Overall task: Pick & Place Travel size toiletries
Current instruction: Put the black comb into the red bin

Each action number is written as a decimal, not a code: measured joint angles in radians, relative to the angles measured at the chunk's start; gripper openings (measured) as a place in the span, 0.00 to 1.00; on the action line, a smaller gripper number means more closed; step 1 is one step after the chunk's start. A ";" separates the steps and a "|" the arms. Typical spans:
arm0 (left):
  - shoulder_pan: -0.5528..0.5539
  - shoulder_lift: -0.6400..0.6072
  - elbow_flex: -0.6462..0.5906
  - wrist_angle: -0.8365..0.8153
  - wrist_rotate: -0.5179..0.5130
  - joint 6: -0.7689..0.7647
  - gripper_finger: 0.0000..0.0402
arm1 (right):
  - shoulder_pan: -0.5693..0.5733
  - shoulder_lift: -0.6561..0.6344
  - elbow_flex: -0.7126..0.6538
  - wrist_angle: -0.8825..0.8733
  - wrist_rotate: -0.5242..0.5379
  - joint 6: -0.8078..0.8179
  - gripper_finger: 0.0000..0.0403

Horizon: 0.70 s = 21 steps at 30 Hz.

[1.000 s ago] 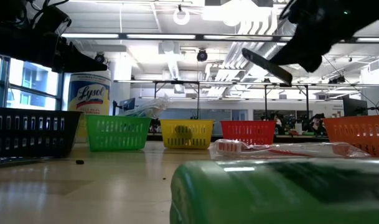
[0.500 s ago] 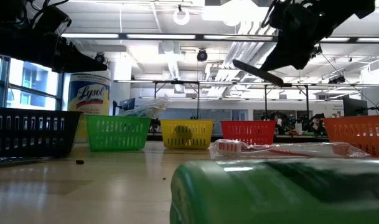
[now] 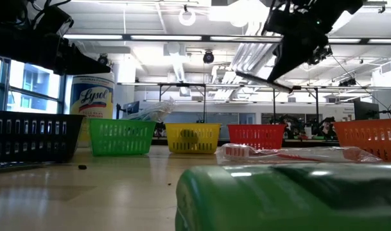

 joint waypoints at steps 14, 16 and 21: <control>0.000 0.000 0.000 -0.002 0.000 0.007 0.00 | -0.010 0.199 0.099 -0.054 0.102 -0.636 0.00; 0.000 0.000 0.000 -0.005 0.000 0.007 0.00 | -0.010 0.217 0.107 -0.055 0.135 -0.698 0.00; 0.000 0.000 0.000 -0.008 0.000 0.020 0.00 | -0.015 0.255 0.108 -0.096 0.223 -0.803 0.00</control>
